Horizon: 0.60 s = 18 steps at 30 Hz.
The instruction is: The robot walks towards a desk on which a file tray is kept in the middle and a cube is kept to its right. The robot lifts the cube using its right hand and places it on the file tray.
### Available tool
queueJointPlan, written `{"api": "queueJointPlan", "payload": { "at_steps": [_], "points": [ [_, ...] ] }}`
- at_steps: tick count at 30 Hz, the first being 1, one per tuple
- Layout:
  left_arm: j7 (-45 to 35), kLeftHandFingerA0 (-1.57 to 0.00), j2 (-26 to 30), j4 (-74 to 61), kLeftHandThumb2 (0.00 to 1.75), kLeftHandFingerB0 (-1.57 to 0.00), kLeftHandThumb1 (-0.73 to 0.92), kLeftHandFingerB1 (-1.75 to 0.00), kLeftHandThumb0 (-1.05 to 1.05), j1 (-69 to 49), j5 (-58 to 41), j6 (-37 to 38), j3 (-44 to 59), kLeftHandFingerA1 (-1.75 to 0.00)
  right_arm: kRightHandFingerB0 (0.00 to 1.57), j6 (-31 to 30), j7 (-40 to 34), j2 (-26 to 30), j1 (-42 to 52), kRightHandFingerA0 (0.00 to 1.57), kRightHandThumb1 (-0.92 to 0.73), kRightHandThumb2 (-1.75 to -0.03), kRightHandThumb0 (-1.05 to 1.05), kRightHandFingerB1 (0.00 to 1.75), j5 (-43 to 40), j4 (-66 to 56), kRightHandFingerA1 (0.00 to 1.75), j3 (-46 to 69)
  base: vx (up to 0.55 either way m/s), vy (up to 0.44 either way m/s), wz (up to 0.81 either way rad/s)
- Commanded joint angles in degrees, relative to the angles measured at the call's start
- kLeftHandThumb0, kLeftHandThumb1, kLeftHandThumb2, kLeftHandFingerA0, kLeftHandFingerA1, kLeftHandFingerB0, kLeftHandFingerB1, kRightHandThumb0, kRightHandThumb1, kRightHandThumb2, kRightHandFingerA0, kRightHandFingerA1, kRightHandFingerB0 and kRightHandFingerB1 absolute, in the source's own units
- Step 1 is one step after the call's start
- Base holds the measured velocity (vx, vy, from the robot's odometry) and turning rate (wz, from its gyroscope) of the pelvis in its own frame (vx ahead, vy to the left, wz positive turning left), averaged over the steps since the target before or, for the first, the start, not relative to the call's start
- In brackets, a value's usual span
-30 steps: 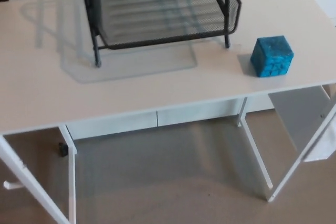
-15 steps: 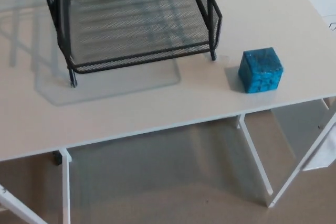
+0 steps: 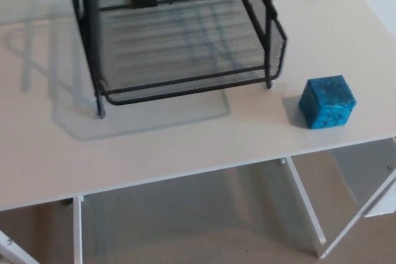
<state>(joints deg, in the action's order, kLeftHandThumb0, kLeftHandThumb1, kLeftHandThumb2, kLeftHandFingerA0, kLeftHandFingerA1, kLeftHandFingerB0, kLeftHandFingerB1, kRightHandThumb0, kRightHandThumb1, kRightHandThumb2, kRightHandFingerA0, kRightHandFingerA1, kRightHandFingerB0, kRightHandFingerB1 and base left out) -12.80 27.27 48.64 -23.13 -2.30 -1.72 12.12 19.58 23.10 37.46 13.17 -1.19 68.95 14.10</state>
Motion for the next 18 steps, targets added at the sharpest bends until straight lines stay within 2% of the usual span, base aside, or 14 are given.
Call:
{"api": "queueJointPlan", "payload": {
  "at_steps": [1,3,7,8,9,12,13,14,17,18],
  "points": [
    [0.04,-0.25,0.87,0.52,1.02,-0.12,0.76,-0.45,-0.70,-0.97,0.10,3.02,0.66,-0.54,0.05,0.46,2.10,-0.32,-0.44,0.33,-0.47,-0.77,-0.56,0.33,-2.00,-0.14,0.52,1.22,0.07,-0.395,0.10],
    [-0.21,-0.24,1.21,0.61,1.03,-0.09,0.76,-0.45,-0.74,-1.01,0.08,3.61,0.78,-0.55,0.07,1.74,0.19,0.09,-0.63,0.25,-0.46,-0.76,-0.57,0.31,0.11,0.13,0.51,-0.22,0.05,-0.244,-0.02],
    [-0.36,-0.24,1.01,-0.86,1.02,-0.10,0.75,-0.45,-0.73,-1.86,-0.82,2.46,1.82,-0.54,0.06,3.97,0.39,-0.80,-0.12,0.22,-0.47,-0.74,-0.54,0.36,-1.72,0.96,0.50,1.49,0.01,-0.021,0.01],
    [-0.51,-0.24,1.03,-0.72,1.02,-0.10,0.75,-0.45,-0.73,-1.92,-0.78,2.75,1.88,-0.54,0.10,2.30,1.29,-0.33,-0.48,0.26,-0.58,-0.60,-0.51,0.22,-1.28,1.17,0.42,0.94,0.09,0.056,-0.08],
    [-0.30,-0.24,1.15,-0.02,1.02,-0.11,0.76,-0.45,-0.72,-1.59,-0.56,2.86,1.93,-0.53,0.07,3.04,0.26,-0.09,0.15,0.33,-0.48,-0.77,-0.59,0.31,-0.28,0.53,0.52,0.15,0.07,0.078,-0.08],
    [-0.16,-0.27,1.52,-0.05,1.04,-0.12,0.76,-0.46,-0.73,-2.08,0.45,3.35,1.25,-0.54,0.07,4.10,-0.25,-0.70,1.48,0.37,-0.50,-0.75,-0.50,0.32,-0.83,-1.64,0.53,0.16,0.05,0.139,-0.09],
    [0.09,-0.28,1.46,-0.13,1.05,-0.12,0.75,-0.46,-0.72,-1.95,0.42,2.71,1.30,-0.55,0.11,3.78,-0.79,-0.53,0.89,0.38,-0.60,-0.59,-0.42,0.24,-0.33,-0.82,0.44,-0.21,0.08,0.177,-0.10],
    [0.00,-0.27,1.43,-0.97,1.06,-0.12,0.75,-0.46,-0.74,-2.59,0.28,2.62,1.41,-0.55,0.12,3.21,-0.55,-0.62,0.77,0.29,-0.60,-0.59,-0.43,0.25,-0.64,-0.77,0.43,-0.01,0.10,0.222,-0.26],
    [-0.04,-0.29,1.24,-3.79,1.05,-0.12,0.75,-0.46,-0.73,-4.74,0.20,2.85,1.53,-0.56,0.11,1.97,1.41,-0.20,0.94,0.25,-0.60,-0.61,-0.47,0.23,-1.69,-0.71,0.42,0.69,0.04,0.345,0.07],
    [-0.47,-0.27,1.20,-4.94,1.03,-0.13,0.76,-0.46,-0.74,-5.35,-0.09,2.67,1.67,-0.55,0.11,-0.43,3.68,0.52,0.97,0.24,-0.59,-0.60,-0.47,0.24,-3.84,-2.05,0.40,2.29,-0.04,0.191,0.13]
  ]
}}
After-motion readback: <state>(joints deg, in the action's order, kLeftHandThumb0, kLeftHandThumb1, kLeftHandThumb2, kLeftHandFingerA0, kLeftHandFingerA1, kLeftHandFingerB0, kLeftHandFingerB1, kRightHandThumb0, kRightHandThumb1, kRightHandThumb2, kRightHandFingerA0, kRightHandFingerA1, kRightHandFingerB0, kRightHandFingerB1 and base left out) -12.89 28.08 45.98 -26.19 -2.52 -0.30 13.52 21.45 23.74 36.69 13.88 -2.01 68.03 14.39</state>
